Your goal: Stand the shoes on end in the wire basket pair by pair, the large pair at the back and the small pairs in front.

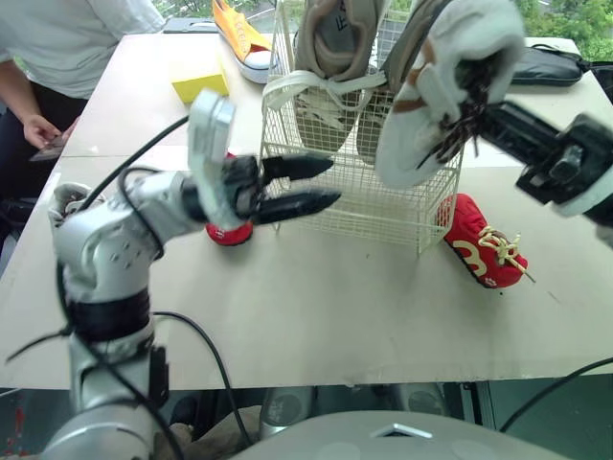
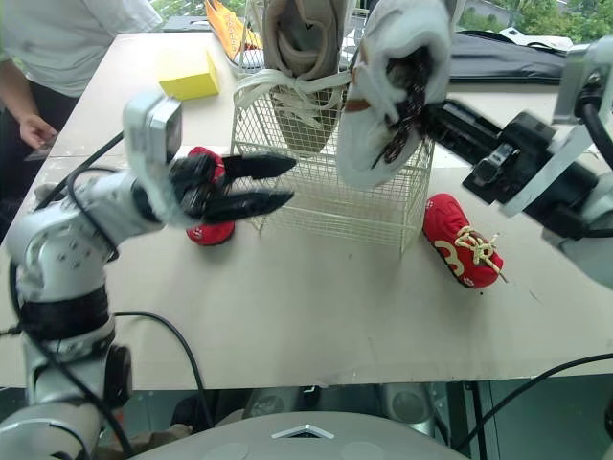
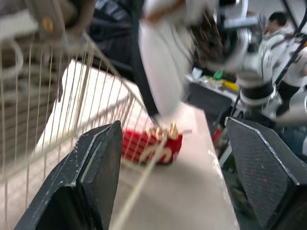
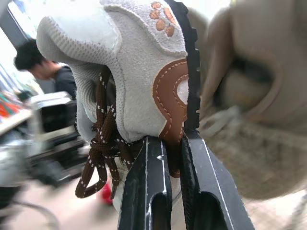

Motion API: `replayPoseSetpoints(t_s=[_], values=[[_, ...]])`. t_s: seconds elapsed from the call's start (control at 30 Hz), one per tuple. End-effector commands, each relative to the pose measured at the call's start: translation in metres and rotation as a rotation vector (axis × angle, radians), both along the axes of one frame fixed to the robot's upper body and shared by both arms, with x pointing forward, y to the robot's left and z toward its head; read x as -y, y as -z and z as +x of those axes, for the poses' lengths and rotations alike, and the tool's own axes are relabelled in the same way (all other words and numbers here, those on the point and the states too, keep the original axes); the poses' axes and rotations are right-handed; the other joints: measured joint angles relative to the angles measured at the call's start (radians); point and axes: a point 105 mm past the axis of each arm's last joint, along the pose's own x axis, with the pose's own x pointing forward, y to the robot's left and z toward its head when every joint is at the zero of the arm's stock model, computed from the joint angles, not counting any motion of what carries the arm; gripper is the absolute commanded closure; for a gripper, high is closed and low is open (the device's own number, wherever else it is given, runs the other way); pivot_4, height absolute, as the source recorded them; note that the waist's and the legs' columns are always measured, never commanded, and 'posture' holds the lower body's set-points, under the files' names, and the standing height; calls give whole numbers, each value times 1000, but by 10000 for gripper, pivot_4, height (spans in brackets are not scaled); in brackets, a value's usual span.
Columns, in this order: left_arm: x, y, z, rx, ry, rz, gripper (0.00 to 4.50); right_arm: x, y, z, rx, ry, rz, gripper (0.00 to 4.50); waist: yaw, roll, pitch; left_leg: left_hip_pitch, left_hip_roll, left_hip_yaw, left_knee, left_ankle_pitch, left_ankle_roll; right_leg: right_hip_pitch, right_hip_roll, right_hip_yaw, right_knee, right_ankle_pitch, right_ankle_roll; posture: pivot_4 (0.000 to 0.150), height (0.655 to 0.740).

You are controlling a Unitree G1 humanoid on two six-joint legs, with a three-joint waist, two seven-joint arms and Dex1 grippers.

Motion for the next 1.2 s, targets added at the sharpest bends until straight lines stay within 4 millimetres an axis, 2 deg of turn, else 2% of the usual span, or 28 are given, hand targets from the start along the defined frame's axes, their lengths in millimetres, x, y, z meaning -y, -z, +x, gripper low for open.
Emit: replayPoseSetpoints(t_s=[0.03, 0.23, 0.33, 0.57, 0.63, 0.73, 0.83, 0.97, 1.1, 1.2], values=[[-1, -11, -16, 122, -14, -15, 7485, 1, -8, -2, 158, 43, -121, 45000, 7, 0, 0, 0, 0, 0, 0, 0, 0, 0, 0, -1, 0, 0, 0, 1500, 7400], [-14, 4, -24, 147, -101, -2, 7485, 2, -1, 13, 232, 105, -201, 45000, 4, 0, 0, 1, -1, 1, 0, 0, 0, 1, 0, 1, 1, 0, 0, 1500, 7400], [-11, 5, -27, 170, -109, -15, 7485, 4, 5, 22, 275, 151, -259, 45000, 3, 0, 0, 1, -1, 1, 0, 0, 0, 0, 0, 0, 0, 0, 0, 1500, 7400], [-14, 16, -28, 171, -132, -3, 7485, 7, 7, 31, 298, 178, -266, 45000, 1, 0, 0, 1, -1, 1, 0, 0, 0, 0, 0, 1, 0, 0, 0, 1500, 7400], [-11, 16, -24, 181, -143, -6, 7485, 6, 18, 36, 273, 180, -292, 45000, 2, 0, 0, 1, -1, 1, 0, 0, 0, 0, 0, 0, 0, 0, 0, 1500, 7400], [-4, 10, -20, 210, -168, -25, 7485, 3, 48, 40, 195, 152, -343, 45000, 5, -1, -1, 1, -2, 1, 0, 0, 0, 1, 0, 0, 0, 0, 0, 1500, 7400], [3, 4, -20, 224, -178, -43, 7485, 0, 67, 41, 157, 136, -369, 45000, 3, -1, -1, 1, -2, 1, 0, 0, 0, 1, 0, 0, 0, 0, 0, 1500, 7400], [13, -3, -23, 245, -201, -74, 7485, 7, 89, 48, 112, 156, -370, 45000, 0, -2, -2, 1, -2, 0, 0, 0, 0, 1, 0, 0, 0, 0, 0, 1500, 7400], [14, -6, -27, 248, -233, -75, 6579, 13, 84, 44, 138, 166, -361, 31083, 0, -2, -2, 2, -2, 0, 0, 0, 0, 2, 0, 0, 1, 0, 0, 1500, 7400], [10, -5, -26, 244, -259, -58, 6579, 18, 73, 42, 184, 207, -378, 16197, 0, -2, -2, 3, -2, 0, 0, 0, 0, 2, 0, 1, 1, 1, -1, 1500, 7400]])
